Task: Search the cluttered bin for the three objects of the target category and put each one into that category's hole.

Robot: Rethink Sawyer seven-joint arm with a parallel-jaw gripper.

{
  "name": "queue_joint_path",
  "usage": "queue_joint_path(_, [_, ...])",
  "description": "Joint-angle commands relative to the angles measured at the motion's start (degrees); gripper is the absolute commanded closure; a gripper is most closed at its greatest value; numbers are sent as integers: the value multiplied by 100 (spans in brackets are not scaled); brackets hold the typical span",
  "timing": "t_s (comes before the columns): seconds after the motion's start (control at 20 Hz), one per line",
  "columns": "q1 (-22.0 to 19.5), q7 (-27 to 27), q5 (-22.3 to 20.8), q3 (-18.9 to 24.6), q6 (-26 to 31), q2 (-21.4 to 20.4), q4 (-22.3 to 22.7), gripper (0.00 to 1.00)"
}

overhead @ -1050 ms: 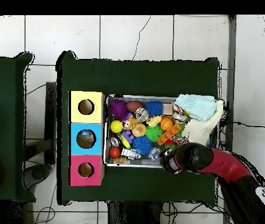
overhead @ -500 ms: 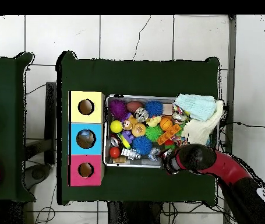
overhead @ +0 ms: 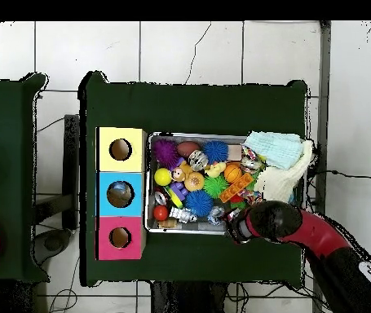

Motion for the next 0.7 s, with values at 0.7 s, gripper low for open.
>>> queue_joint_path(0.7, [1855,-185,-1094,-783,-15,-669,-559,0])
